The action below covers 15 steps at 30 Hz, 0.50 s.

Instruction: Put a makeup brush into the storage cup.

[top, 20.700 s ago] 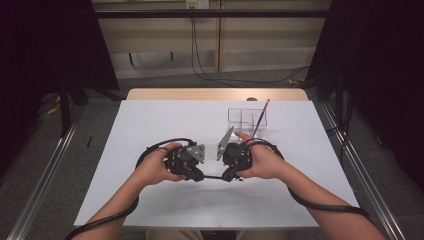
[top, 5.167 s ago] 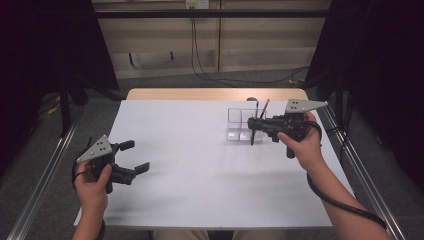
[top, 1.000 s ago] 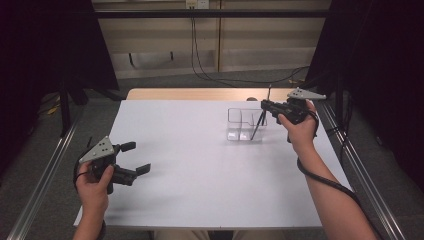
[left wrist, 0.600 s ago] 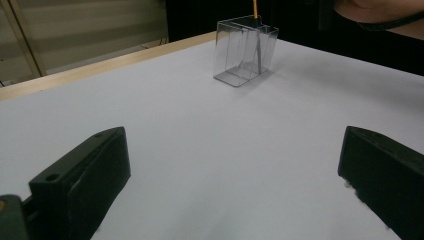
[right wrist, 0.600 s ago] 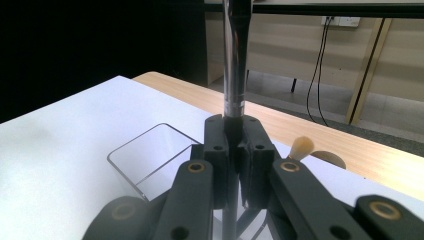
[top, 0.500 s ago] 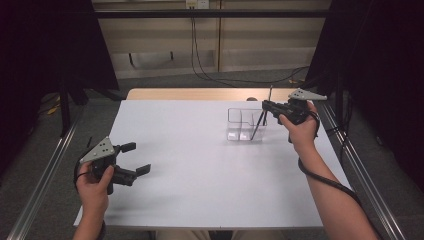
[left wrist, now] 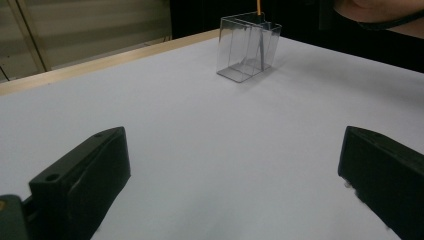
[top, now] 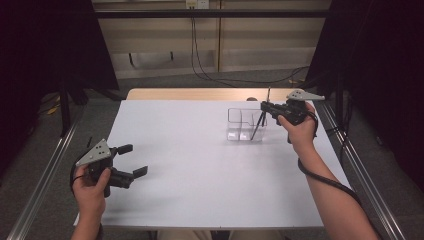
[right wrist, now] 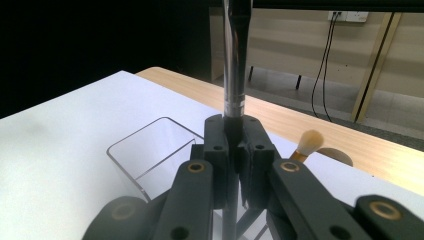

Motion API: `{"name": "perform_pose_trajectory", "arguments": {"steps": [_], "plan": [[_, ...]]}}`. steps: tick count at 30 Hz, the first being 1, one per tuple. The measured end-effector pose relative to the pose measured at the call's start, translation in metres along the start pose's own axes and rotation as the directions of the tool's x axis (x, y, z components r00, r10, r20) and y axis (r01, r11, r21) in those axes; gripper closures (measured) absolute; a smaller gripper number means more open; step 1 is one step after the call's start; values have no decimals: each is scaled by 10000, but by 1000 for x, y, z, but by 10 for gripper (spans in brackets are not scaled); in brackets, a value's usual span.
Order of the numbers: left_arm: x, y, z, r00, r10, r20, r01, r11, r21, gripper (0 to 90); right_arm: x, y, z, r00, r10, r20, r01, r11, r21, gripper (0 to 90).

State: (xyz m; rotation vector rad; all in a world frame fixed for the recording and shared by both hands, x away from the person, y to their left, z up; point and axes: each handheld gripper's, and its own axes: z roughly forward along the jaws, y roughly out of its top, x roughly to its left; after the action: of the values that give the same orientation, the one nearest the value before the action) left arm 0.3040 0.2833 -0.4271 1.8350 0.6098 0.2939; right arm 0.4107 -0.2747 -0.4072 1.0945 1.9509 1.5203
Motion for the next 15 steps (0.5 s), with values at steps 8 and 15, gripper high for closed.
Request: {"name": "perform_pose_trajectory", "arguments": {"steps": [8,15], "plan": [[-2,-1,-3,9999,-33,-109,33,10000,5,3,-1,-5,0,10000,48,-12,-48,10000,26,846],[-2,0,0,10000,60,-54,-60,10000,51,3,-2,-8,-3,10000,98,-7,-98,9999,33,846]]}}
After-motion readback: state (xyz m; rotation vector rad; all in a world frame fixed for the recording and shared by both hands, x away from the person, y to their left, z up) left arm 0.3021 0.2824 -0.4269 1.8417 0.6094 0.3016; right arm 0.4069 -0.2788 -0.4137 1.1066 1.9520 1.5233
